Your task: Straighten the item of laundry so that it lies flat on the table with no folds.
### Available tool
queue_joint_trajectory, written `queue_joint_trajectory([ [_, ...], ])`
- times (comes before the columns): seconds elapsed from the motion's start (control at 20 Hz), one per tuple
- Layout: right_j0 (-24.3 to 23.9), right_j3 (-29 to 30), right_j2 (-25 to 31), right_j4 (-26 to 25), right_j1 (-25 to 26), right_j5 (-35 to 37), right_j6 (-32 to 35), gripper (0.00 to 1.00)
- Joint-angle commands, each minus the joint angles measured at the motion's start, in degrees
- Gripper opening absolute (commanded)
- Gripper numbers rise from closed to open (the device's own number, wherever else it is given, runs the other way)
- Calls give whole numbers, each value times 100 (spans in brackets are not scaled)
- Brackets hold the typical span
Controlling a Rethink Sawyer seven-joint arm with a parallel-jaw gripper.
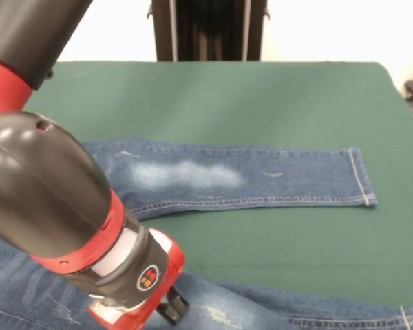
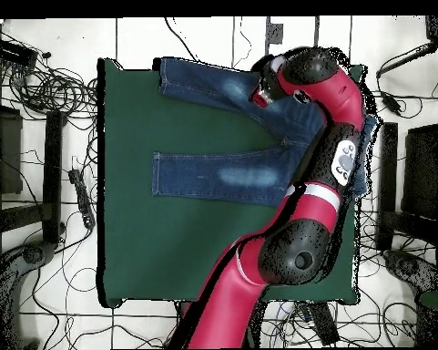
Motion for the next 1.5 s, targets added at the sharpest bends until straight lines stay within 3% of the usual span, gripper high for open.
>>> queue_joint_trajectory([
  [0.05, 699, -91, 794, 711, 1335, -1865, -713, 0],
  [0.3, 1094, -80, 1597, 1162, 1442, -2457, -548, 0],
  [0.55, 1249, 67, 1602, 1101, 1336, -2561, -275, 0],
  [0.75, 1254, 161, 1683, 944, 1205, -2255, -318, 0],
  [0.95, 1287, 547, 1958, 297, 794, -1589, -440, 0],
  [1.2, 971, 1146, 1886, -1186, -96, -220, -1255, 0],
  [1.5, 431, 893, 1638, -2367, -679, 702, -2056, 0],
])
